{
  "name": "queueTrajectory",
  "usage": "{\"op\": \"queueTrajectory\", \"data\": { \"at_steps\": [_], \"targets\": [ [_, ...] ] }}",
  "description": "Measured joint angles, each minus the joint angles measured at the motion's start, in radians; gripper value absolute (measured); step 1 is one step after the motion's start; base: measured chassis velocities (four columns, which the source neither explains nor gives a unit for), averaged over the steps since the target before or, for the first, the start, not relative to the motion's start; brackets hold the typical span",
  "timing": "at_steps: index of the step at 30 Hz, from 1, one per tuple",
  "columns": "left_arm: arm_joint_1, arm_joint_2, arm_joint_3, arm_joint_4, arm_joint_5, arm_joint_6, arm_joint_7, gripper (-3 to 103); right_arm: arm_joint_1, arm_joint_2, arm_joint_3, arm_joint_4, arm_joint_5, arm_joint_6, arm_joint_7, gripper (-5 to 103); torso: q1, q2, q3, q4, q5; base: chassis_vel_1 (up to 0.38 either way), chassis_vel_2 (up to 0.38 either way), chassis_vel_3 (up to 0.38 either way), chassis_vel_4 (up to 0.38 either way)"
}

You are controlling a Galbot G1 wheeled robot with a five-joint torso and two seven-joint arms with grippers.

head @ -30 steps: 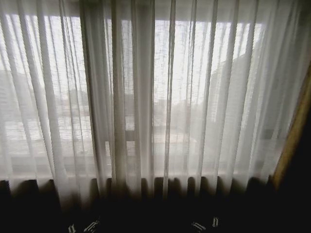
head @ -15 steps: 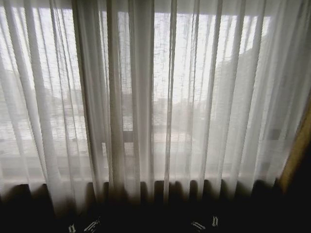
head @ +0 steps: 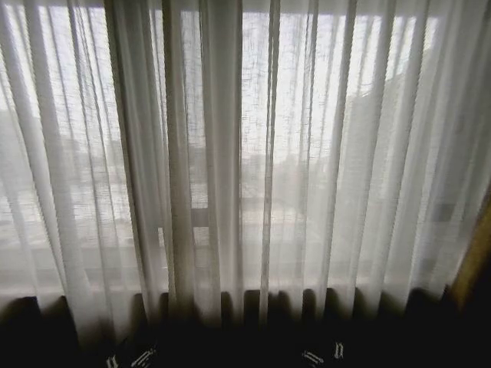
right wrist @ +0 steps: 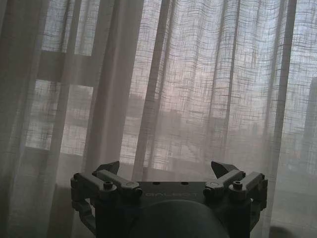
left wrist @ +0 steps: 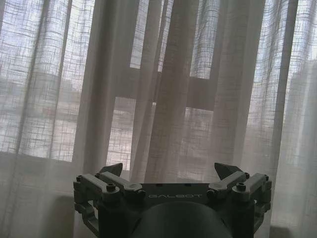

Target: Open the curtains by pulling them apart, changing their state from closed to fully open.

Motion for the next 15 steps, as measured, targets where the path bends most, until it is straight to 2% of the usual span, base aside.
{"op": "queueTrajectory", "data": {
  "at_steps": [15],
  "targets": [
    [0.000,0.000,0.000,0.005,0.001,-0.002,0.000,100,0.002,0.000,0.000,-0.001,-0.004,0.000,0.000,100,0.000,0.000,0.000,0.0001,-0.0001,-0.067,0.064,0.060,-0.070]
  ]
}}
